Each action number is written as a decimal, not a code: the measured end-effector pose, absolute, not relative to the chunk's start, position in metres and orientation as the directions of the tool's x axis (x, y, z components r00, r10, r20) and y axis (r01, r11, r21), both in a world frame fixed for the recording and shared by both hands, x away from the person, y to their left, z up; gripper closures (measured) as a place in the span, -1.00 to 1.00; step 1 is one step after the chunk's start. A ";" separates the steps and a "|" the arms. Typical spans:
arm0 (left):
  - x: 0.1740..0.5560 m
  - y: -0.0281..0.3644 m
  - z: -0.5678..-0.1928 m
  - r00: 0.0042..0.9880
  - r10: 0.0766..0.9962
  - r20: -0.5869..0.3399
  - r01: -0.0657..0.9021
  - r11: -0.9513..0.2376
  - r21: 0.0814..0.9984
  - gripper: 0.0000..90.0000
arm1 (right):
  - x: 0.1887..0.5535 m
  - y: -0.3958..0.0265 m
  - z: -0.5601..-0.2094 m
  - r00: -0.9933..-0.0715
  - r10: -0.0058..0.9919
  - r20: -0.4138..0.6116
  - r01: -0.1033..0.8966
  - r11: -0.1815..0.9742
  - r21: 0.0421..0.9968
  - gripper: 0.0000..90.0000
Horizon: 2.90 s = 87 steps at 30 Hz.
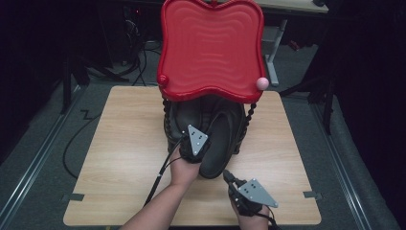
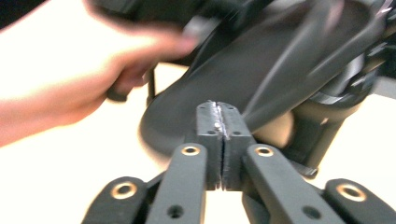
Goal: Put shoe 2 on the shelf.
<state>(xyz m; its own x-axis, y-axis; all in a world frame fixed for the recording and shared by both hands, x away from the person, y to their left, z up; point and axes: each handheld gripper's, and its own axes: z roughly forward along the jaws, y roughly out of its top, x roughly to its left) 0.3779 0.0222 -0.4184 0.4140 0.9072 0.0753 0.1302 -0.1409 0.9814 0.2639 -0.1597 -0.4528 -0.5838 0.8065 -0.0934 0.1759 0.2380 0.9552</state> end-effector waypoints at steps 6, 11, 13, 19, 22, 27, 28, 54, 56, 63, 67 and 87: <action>0.377 0.022 -0.418 0.405 0.912 0.064 0.137 -0.129 0.982 0.81 | 0.250 -0.135 -0.473 -0.644 0.756 -0.114 0.201 0.311 0.929 1.00; 0.378 0.022 -0.418 0.404 0.913 0.061 0.138 -0.127 0.982 0.81 | 0.253 -0.122 -0.482 -0.648 0.748 -0.142 0.201 0.348 0.915 1.00; 0.378 0.022 -0.418 0.404 0.913 0.058 0.139 -0.124 0.983 0.81 | 0.258 -0.119 -0.484 -0.637 0.755 -0.156 0.197 0.356 0.914 1.00; 0.378 0.023 -0.419 0.403 0.914 0.049 0.141 -0.115 0.983 0.81 | 0.267 -0.120 -0.485 -0.615 0.775 -0.146 0.210 0.339 0.917 1.00; 0.378 0.023 -0.419 0.401 0.915 0.050 0.140 -0.115 0.983 0.81 | 0.270 -0.123 -0.484 -0.601 0.787 -0.140 0.214 0.327 0.920 1.00; 0.379 0.023 -0.419 0.394 0.918 0.041 0.144 -0.105 0.984 0.82 | 0.264 -0.116 -0.484 -0.647 0.751 -0.133 0.200 0.335 0.921 1.00; 0.379 0.023 -0.419 0.394 0.918 0.040 0.145 -0.105 0.984 0.82 | 0.264 -0.112 -0.487 -0.656 0.741 -0.144 0.194 0.350 0.916 1.00; 0.364 0.030 -0.419 0.463 0.886 0.023 0.112 -0.084 0.990 0.50 | 0.286 -0.135 -0.478 -0.558 0.823 -0.105 0.226 0.273 0.935 1.00; 0.359 0.032 -0.421 0.474 0.880 0.027 0.112 -0.091 0.990 0.47 | 0.288 -0.138 -0.477 -0.555 0.827 -0.093 0.230 0.260 0.938 1.00; 0.345 0.029 -0.437 0.514 0.857 0.030 0.146 -0.122 0.982 0.44 | 0.294 -0.143 -0.475 -0.547 0.833 -0.083 0.231 0.246 0.941 1.00; 0.344 0.025 -0.445 0.522 0.852 0.027 0.159 -0.129 0.979 0.45 | 0.297 -0.148 -0.472 -0.530 0.845 -0.078 0.235 0.234 0.944 1.00; 0.350 0.019 -0.448 0.512 0.858 0.020 0.173 -0.126 0.977 0.52 | 0.303 -0.164 -0.472 -0.474 0.879 -0.060 0.240 0.194 0.951 0.95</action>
